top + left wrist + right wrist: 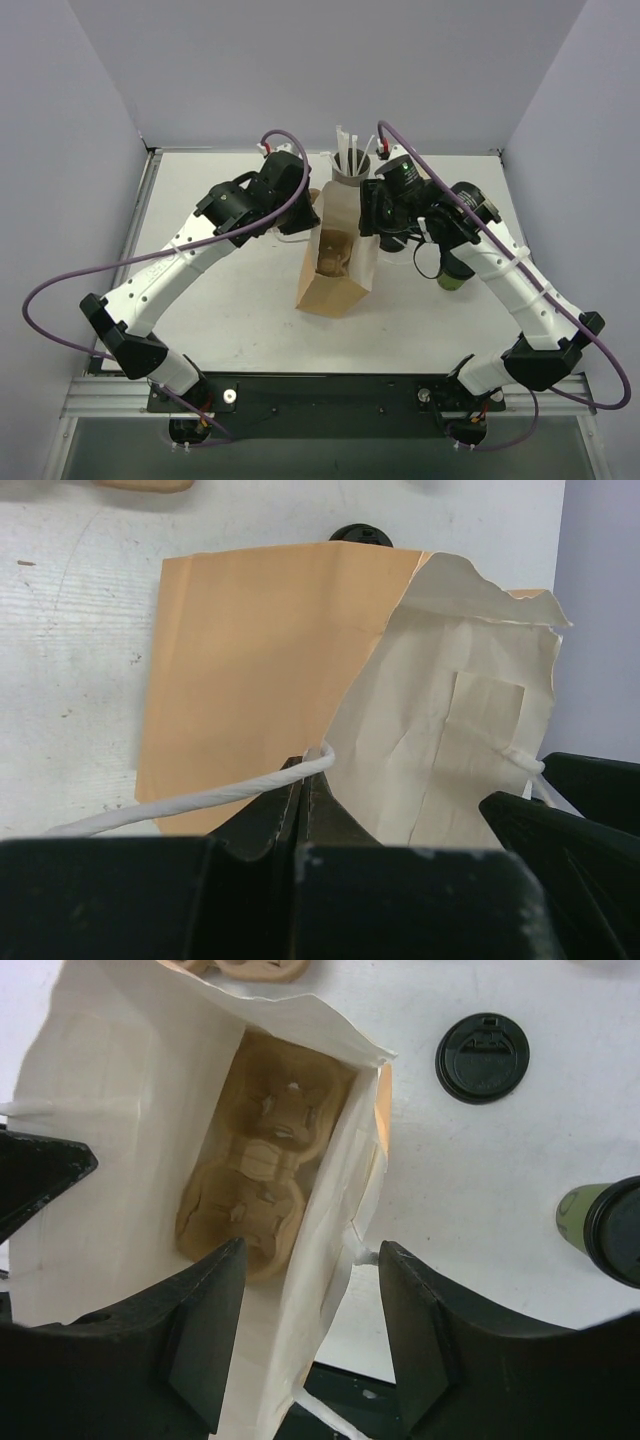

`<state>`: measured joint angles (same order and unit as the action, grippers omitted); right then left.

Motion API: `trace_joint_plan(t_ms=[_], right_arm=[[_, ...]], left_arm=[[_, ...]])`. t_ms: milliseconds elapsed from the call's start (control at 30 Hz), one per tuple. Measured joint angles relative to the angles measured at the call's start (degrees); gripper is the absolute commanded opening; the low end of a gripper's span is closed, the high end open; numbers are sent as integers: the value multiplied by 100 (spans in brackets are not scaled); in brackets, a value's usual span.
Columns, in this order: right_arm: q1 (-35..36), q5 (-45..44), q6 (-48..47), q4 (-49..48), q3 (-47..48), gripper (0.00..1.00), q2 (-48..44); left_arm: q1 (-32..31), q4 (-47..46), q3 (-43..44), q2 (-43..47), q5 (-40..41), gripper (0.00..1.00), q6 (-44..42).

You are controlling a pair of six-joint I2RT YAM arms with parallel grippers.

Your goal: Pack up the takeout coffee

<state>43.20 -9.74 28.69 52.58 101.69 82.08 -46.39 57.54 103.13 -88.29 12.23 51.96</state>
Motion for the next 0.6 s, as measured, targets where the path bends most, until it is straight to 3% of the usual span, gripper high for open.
trace_joint_plan(t_ms=[367, 533, 600], right_arm=[[37, 199, 190, -17, -702, 44, -2], [37, 407, 326, -214, -1134, 30, 0], [37, 461, 380, -367, -1279, 17, -4]], left_arm=[[-363, -326, -479, 339, 625, 0, 7], [-511, -680, -1043, 769, 938, 0, -44], [-566, -896, -1257, 927, 1019, 0, -133]])
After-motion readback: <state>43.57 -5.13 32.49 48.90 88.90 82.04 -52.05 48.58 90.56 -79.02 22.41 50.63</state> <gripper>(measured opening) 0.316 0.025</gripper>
